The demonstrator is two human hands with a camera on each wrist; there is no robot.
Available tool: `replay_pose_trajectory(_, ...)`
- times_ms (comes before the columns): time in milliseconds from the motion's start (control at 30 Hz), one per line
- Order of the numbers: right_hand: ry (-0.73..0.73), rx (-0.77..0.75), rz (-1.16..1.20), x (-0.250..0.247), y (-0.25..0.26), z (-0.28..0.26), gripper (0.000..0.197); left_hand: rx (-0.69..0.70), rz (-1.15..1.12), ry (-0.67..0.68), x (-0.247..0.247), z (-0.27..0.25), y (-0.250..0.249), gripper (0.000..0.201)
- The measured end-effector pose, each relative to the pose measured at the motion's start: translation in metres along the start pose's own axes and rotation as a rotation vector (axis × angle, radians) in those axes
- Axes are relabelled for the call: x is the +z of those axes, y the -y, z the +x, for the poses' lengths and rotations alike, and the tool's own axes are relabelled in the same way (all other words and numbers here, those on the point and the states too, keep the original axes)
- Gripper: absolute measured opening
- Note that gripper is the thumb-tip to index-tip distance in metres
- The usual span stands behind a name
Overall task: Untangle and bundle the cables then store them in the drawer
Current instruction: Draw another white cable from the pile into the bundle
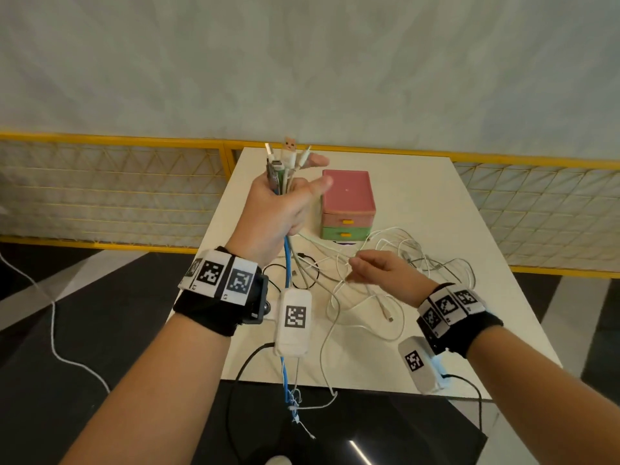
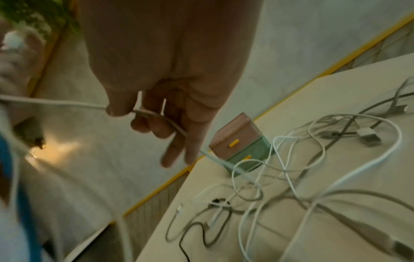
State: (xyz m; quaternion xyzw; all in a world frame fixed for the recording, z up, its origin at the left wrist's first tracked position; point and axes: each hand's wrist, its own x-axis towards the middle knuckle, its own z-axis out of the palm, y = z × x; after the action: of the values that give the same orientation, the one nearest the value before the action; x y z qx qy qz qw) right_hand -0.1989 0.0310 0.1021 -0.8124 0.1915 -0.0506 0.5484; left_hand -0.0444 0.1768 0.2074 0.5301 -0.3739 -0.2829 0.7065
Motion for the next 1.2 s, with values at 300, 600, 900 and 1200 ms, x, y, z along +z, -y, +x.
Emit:
replay_pose_trajectory(300,-0.246,-0.024,-0.281,-0.047,0.02,-0.004,0.034,-0.072,0.012,0.01,-0.007,0.008,-0.027,0.062)
replay_pose_trajectory(600,-0.491,-0.324,-0.319,-0.043,0.094,-0.002,0.023,-0.237,0.436,0.291,0.042,-0.004,0.011,0.057)
replay_pose_trajectory(900,-0.452,-0.227,-0.138,-0.059,0.082,-0.02,0.016,-0.061,0.178,-0.055,0.027,0.01,-0.006,0.036)
replay_pose_trajectory(1200,-0.63,-0.315,0.216,-0.036,0.094,-0.01,0.019,-0.194,0.28,0.146,0.07,-0.001,0.018,0.033)
